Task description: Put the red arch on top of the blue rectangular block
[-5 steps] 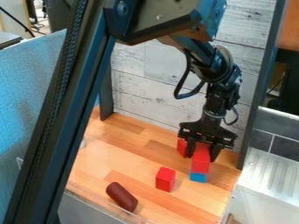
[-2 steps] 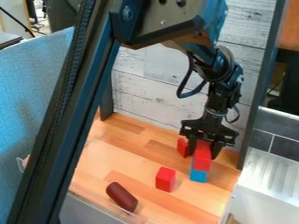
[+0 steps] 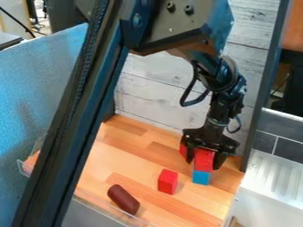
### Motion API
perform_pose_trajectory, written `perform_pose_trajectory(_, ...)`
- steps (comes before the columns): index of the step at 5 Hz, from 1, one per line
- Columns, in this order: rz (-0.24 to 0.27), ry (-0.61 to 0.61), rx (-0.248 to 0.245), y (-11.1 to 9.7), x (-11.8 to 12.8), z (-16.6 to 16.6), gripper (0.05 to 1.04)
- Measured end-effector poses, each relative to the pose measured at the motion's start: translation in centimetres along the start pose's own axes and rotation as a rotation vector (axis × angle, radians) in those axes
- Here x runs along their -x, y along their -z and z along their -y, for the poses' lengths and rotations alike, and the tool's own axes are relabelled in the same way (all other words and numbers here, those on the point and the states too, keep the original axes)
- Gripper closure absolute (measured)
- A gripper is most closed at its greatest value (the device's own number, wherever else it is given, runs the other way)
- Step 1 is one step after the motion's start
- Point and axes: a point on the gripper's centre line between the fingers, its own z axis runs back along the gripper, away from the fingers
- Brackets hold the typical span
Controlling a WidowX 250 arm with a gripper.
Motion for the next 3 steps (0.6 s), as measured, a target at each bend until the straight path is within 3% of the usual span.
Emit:
perform_pose_trajectory(2,-0.028,0.021,0.027,-0.6,0.9,0.1,0.083)
perform_pose_trajectory(3,-0.004,0.003,0.087,-3.7,0.3,-0.6,0.083)
